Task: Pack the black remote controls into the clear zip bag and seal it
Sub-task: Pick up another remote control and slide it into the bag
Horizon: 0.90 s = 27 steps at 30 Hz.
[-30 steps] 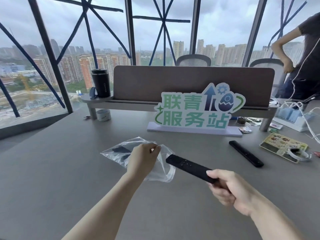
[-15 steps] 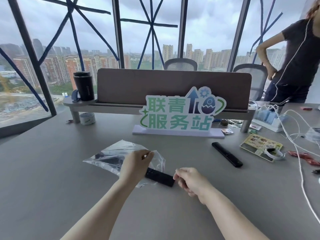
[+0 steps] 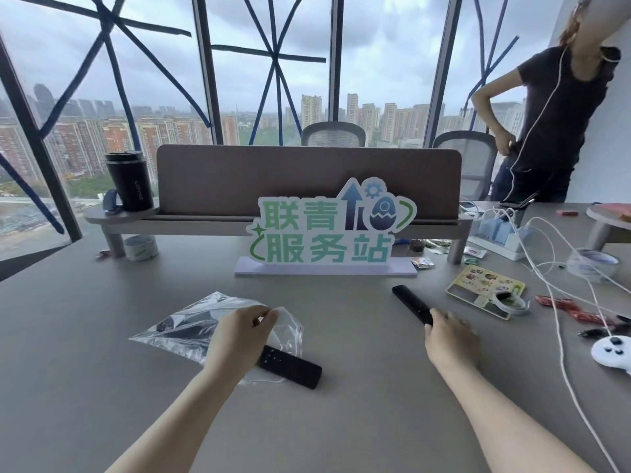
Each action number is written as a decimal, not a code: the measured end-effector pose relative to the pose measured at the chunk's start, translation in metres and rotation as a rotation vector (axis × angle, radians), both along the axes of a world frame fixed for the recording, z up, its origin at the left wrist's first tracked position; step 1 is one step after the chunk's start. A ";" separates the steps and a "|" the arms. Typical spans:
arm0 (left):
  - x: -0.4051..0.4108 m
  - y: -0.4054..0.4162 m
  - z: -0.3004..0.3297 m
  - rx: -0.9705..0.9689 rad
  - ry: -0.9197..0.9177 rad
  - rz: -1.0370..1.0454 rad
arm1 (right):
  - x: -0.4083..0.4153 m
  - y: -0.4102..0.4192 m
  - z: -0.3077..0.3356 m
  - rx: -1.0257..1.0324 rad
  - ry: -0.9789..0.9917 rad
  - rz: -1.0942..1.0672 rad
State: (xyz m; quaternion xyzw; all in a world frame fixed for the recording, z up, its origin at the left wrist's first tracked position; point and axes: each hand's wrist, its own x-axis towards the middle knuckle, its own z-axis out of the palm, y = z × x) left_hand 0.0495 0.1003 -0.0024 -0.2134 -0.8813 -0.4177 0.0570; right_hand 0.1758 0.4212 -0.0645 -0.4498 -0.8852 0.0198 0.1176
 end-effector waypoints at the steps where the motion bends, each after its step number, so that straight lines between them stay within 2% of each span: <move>1: 0.001 -0.002 0.000 -0.012 0.009 0.000 | 0.001 -0.002 0.000 0.011 0.019 0.008; 3: 0.004 -0.005 -0.001 -0.029 0.018 0.004 | 0.002 -0.009 0.006 -0.202 0.197 0.036; 7: 0.010 -0.010 -0.002 -0.029 -0.014 0.023 | 0.015 -0.046 0.039 -1.046 0.821 0.108; 8: 0.011 -0.011 -0.001 -0.024 -0.021 0.025 | 0.023 -0.061 0.047 -1.195 0.896 0.151; 10: 0.014 -0.012 0.000 0.001 -0.025 0.024 | 0.037 -0.091 0.057 -1.338 0.858 0.267; 12: 0.017 -0.014 0.002 0.035 -0.025 0.024 | 0.041 -0.124 0.060 -1.346 0.684 0.392; 14: 0.018 -0.014 0.002 0.044 -0.029 0.018 | 0.031 -0.158 0.060 -1.267 0.504 0.498; 17: 0.018 -0.018 0.002 0.013 -0.027 0.023 | 0.001 -0.195 0.052 -1.107 0.435 0.637; 21: 0.015 -0.032 0.000 -0.005 -0.013 0.037 | -0.028 -0.194 0.044 -0.740 0.418 0.606; 25: 0.016 -0.044 -0.007 -0.047 0.001 0.056 | -0.034 -0.194 0.026 -0.588 0.107 0.576; 27: 0.017 -0.046 -0.007 -0.058 -0.005 0.046 | -0.037 -0.200 0.019 -0.557 0.104 0.619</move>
